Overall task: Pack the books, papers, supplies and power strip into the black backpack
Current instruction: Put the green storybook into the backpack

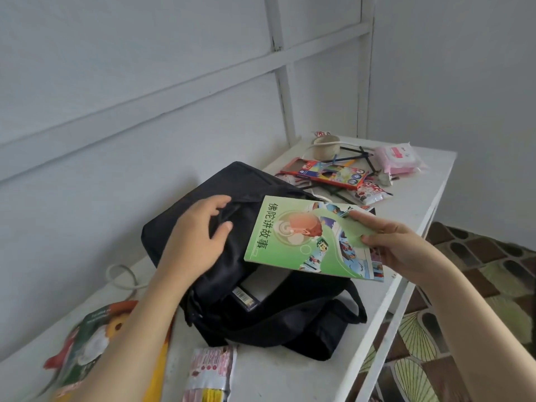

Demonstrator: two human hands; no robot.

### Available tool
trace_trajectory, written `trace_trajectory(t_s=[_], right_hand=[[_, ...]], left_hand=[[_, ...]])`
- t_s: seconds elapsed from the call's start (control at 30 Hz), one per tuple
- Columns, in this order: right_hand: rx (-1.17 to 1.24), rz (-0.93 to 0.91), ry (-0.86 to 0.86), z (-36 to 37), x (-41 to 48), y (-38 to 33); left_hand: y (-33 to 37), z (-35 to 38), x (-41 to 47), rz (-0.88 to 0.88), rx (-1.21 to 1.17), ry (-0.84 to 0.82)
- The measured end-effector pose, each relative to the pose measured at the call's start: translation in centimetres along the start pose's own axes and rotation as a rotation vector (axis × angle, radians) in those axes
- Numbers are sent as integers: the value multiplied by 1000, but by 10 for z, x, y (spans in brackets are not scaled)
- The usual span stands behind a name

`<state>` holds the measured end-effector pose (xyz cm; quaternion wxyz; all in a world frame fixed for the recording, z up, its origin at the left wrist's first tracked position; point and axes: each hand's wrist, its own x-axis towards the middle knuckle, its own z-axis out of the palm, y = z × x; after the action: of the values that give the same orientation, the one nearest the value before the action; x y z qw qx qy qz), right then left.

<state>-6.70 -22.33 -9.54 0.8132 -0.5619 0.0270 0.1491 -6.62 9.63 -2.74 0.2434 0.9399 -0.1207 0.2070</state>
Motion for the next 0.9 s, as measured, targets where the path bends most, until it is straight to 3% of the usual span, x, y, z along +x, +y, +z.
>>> trace_trajectory(t_s=[0.13,0.23,0.33,0.53,0.8,0.9], right_hand=[[-5,30,25,4,5,2],[-8,35,27,3,5,4],[3,29,30,5,5,8],[89,-3,12,4,0,13],[115,-18,-19,-9,-9,15],[127,-4,-19,-18,-13,15]], left_hand=[[13,12,-27,-4,-17,-191],[9,22,-40,-2,107,-277],[0,28,-41,24,233,-260],[-21,22,-28,197,264,-183],[-14,12,-22,39,362,-390],[-6,0,-15,-24,270,-375]])
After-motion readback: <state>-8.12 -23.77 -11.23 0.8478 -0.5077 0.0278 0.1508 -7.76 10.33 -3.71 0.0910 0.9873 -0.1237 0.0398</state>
